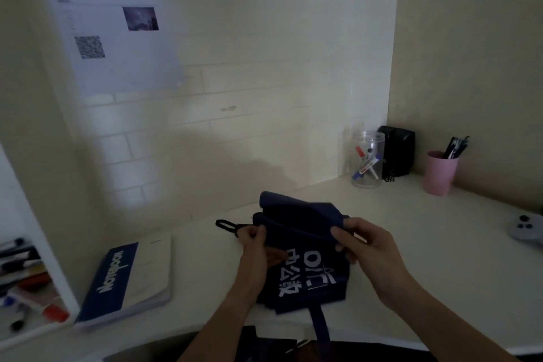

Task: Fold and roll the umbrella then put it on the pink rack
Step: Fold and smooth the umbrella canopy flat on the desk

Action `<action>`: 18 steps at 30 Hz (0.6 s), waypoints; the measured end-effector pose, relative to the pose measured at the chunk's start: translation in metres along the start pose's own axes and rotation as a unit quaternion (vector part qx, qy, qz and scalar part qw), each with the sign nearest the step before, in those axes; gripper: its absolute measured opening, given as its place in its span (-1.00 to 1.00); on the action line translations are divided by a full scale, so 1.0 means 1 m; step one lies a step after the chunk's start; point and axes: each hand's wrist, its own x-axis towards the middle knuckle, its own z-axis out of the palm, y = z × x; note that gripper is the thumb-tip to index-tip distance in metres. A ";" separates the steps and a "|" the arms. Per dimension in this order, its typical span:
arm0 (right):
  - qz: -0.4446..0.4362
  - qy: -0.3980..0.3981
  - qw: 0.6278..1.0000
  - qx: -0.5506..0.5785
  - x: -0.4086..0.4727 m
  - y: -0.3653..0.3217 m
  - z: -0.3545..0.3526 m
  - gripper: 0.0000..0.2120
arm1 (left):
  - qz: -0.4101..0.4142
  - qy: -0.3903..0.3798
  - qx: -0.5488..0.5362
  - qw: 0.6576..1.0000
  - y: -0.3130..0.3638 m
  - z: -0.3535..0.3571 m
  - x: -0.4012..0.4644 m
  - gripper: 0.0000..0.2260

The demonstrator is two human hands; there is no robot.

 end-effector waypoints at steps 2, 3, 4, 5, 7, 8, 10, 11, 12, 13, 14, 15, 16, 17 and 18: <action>-0.005 -0.029 0.999 -0.026 -0.011 0.009 -0.007 -0.95 | -0.033 -0.022 -0.045 0.998 0.005 -0.004 -0.001 -0.65; 0.003 -0.043 0.998 -0.037 -0.016 0.012 -0.011 -0.97 | -0.049 -0.033 -0.062 0.996 0.007 -0.007 -0.002 -0.60; 0.015 -0.057 0.997 -0.048 -0.019 0.017 -0.015 -0.98 | -0.059 -0.041 -0.071 0.995 0.008 -0.010 -0.002 -0.58; 0.024 -0.069 0.995 -0.062 -0.021 0.021 -0.020 -0.98 | -0.062 -0.040 -0.076 0.994 0.009 -0.012 -0.001 -0.60; 0.038 -0.084 0.992 -0.091 -0.022 0.027 -0.027 -0.97 | -0.054 -0.024 -0.056 0.997 0.010 -0.013 -0.001 -0.62; 0.043 -0.086 0.991 -0.098 -0.020 0.030 -0.030 -0.96 | -0.054 -0.018 -0.040 0.998 0.009 -0.015 0.001 -0.62; 0.050 -0.086 0.990 -0.101 -0.015 0.033 -0.032 -0.93 | -0.072 -0.024 -0.043 0.996 0.009 -0.017 0.003 -0.72; 0.054 -0.086 0.990 -0.093 -0.013 0.033 -0.031 -0.92 | -0.087 -0.035 -0.055 0.994 0.010 -0.019 0.003 -0.75; 0.059 -0.083 0.992 -0.072 -0.011 0.034 -0.030 -0.90 | -0.090 -0.045 -0.053 0.994 0.010 -0.021 0.004 -0.75; 0.064 -0.074 0.994 -0.043 -0.010 0.033 -0.028 -0.87 | -0.082 -0.055 -0.028 0.995 0.011 -0.022 0.004 -0.74; 0.069 -0.056 0.996 -0.017 -0.008 0.031 -0.026 -0.83 | -0.068 -0.071 0.004 0.995 0.012 -0.023 0.003 -0.72; 0.073 -0.037 0.997 0.003 -0.008 0.029 -0.024 -0.78 | -0.053 -0.087 0.030 0.994 0.013 -0.023 0.001 -0.72; 0.078 -0.018 0.997 0.017 -0.007 0.026 -0.022 -0.72 | -0.044 -0.101 0.044 0.993 0.014 -0.023 -0.001 -0.73; 0.084 -0.006 0.996 0.028 -0.007 0.023 -0.021 -0.68 | -0.043 -0.115 0.046 0.991 0.016 -0.024 -0.003 -0.74; 0.089 0.002 0.995 0.035 -0.006 0.020 -0.020 -0.64 | -0.050 -0.128 0.036 0.990 0.017 -0.026 -0.004 -0.74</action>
